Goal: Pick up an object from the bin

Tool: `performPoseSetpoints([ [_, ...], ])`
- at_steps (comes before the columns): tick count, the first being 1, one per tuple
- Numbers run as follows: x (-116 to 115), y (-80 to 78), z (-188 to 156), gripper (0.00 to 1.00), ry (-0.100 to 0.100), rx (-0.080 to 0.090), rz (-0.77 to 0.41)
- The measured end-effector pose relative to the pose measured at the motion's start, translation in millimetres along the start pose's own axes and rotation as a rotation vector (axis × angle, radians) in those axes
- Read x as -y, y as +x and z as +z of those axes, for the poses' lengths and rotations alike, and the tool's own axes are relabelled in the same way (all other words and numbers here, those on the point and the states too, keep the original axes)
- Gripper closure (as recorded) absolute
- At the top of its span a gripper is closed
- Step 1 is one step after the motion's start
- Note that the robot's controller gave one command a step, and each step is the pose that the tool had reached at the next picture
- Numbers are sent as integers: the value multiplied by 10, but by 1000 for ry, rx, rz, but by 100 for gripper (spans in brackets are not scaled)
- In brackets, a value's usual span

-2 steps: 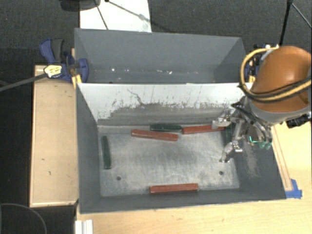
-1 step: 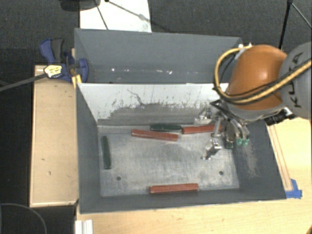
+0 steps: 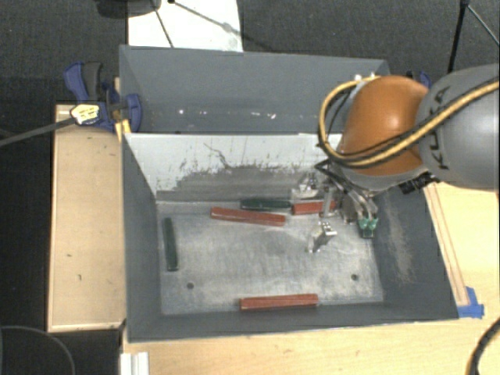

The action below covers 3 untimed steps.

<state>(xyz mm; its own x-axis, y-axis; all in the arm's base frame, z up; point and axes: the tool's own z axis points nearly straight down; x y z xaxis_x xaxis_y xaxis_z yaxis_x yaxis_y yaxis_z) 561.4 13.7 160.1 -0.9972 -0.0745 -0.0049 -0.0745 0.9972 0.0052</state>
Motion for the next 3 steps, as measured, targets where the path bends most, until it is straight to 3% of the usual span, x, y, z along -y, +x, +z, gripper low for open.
performPoseSetpoints([
  [1,98,-37,129,0,4,5,-2],
  [2,-41,-141,426,0,4,-9,-7],
  [3,-76,-222,850,100,5,5,-72],
])
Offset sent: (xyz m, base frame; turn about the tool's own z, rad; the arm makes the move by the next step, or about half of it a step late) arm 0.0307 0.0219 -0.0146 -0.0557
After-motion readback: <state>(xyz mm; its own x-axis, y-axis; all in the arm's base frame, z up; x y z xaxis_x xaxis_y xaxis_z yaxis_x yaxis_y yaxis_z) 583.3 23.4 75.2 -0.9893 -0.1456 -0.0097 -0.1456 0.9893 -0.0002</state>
